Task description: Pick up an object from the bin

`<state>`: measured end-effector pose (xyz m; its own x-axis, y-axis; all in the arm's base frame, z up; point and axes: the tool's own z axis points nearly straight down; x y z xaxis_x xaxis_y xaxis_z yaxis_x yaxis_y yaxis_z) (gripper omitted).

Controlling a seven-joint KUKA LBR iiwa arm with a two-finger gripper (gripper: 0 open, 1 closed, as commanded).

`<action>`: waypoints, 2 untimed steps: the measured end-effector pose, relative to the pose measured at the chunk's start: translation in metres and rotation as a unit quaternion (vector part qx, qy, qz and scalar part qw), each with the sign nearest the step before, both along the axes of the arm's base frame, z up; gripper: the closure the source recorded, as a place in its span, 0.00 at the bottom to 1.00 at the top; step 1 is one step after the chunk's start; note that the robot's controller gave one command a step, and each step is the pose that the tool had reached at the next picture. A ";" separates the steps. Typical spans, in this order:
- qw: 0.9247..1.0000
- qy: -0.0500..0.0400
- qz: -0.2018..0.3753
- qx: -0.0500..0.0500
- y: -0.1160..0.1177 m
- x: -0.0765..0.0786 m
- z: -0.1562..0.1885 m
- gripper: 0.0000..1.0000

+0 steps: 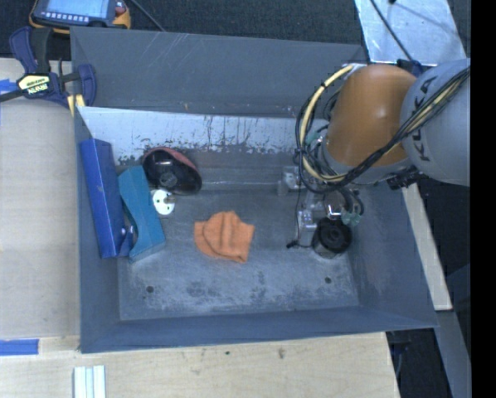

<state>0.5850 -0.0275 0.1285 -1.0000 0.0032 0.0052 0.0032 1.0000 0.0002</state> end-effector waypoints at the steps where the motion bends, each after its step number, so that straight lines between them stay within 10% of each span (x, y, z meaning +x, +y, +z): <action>1: 1.000 -0.004 0.000 0.000 0.000 0.002 0.005 0.00; 2: 1.000 -0.008 -0.004 0.000 0.039 0.034 -0.035 0.00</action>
Offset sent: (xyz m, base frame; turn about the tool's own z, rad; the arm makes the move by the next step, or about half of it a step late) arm 0.0398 0.0529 -0.0513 0.0078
